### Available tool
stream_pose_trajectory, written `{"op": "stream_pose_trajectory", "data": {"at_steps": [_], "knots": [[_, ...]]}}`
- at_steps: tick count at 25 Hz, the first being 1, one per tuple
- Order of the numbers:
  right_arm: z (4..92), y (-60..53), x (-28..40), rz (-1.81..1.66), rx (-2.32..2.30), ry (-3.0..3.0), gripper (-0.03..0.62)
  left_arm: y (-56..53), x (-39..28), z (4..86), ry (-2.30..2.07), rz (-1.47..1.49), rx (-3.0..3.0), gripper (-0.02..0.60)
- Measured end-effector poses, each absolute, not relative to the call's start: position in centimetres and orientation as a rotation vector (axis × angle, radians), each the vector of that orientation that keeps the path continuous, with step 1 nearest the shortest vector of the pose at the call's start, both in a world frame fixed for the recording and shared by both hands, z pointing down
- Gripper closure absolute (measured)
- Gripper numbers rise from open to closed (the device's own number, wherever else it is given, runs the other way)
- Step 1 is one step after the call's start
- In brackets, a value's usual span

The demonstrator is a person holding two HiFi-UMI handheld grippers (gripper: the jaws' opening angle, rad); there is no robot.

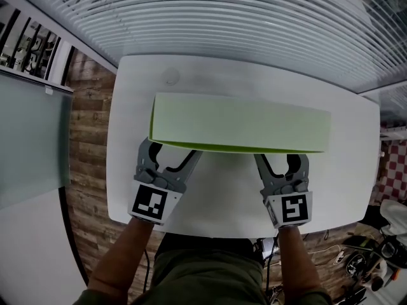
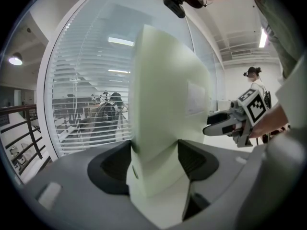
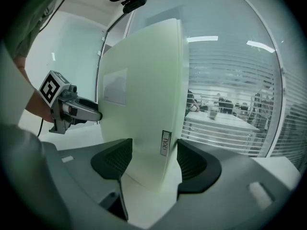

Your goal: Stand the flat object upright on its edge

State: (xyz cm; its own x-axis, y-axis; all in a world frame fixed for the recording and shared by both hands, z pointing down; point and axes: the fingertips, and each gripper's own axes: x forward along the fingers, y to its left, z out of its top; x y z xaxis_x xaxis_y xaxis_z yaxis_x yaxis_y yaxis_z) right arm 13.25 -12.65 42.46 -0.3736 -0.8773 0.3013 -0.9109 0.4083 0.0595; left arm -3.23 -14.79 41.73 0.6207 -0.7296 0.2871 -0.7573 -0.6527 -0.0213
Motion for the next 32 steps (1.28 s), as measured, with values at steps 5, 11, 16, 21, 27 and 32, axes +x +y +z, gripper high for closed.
{"op": "stream_pose_trajectory", "data": {"at_steps": [5, 11, 16, 21, 27, 32], "knots": [[43.0, -12.2, 13.2, 0.204, 1.52, -2.333, 0.316, -14.5, -3.8, 41.7, -1.262, 0.425, 2.73, 0.298], [43.4, -12.0, 13.7, 0.193, 1.51, -2.356, 0.316, -14.4, -3.6, 41.9, -1.256, 0.463, 2.733, 0.298], [43.2, -12.3, 13.4, 0.182, 1.516, -2.379, 0.316, -14.1, -4.7, 43.1, -1.264, 0.497, 2.713, 0.298], [43.0, -12.1, 13.8, 0.213, 1.526, -2.378, 0.315, -13.8, -4.8, 42.0, -1.275, 0.493, 2.712, 0.298], [42.3, -11.7, 14.2, 0.227, 1.53, -2.378, 0.316, -13.1, -5.3, 41.5, -1.274, 0.496, 2.698, 0.298], [42.0, -10.4, 15.0, 0.273, 1.524, -2.364, 0.316, -11.8, -5.7, 41.5, -1.285, 0.506, 2.677, 0.298]]}}
